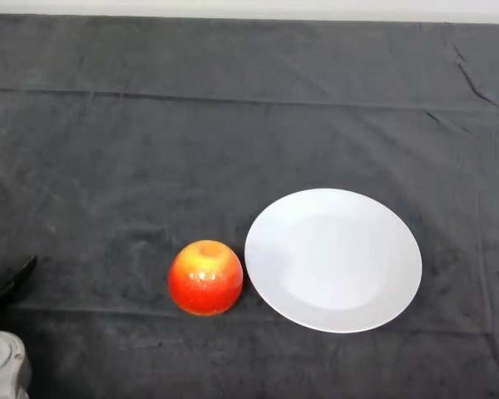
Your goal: Move the apple to the plate
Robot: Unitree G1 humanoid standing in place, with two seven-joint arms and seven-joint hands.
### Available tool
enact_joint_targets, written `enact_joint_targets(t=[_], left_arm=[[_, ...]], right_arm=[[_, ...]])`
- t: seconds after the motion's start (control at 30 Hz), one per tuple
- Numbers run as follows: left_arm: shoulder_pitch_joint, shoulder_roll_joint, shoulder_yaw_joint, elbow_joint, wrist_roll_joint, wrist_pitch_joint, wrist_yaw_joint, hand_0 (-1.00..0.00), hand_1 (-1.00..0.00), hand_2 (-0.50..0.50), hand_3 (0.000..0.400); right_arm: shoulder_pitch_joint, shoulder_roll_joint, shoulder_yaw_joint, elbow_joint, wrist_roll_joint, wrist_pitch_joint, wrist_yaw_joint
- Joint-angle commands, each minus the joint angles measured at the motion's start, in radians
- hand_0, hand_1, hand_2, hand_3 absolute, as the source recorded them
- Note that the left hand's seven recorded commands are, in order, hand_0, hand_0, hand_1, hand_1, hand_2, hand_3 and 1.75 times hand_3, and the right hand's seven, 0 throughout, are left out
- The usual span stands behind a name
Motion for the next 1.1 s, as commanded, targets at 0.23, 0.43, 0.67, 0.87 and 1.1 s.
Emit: enact_joint_targets(t=[0.23,0.43,0.67,0.87,1.1], left_arm=[[-0.045,0.03,-0.027,0.012,0.034,-0.023,0.009,0.0,0.0,0.0,0.0],[-0.059,0.023,-0.048,0.008,0.05,-0.028,0.0,0.0,0.0,0.0,0.0],[-0.077,0.018,-0.085,0.001,0.078,-0.023,-0.033,0.0,0.0,0.0,0.0],[-0.082,0.031,-0.112,-0.017,0.093,-0.019,-0.094,0.0,0.0,0.0,0.0],[-0.073,0.05,-0.136,-0.073,0.099,0.0,-0.174,0.0,0.0,0.0,0.0]], right_arm=[[0.007,-0.037,-0.0199,0.027,0.0037,-0.002,0.0192],[0.007,-0.037,-0.02,0.027,0.0037,-0.002,0.0193],[0.007,-0.037,-0.02,0.027,0.0036,-0.002,0.0192],[0.007,-0.037,-0.0201,0.026,0.0035,-0.002,0.019],[0.007,-0.037,-0.02,0.025,0.0035,-0.002,0.0186]])
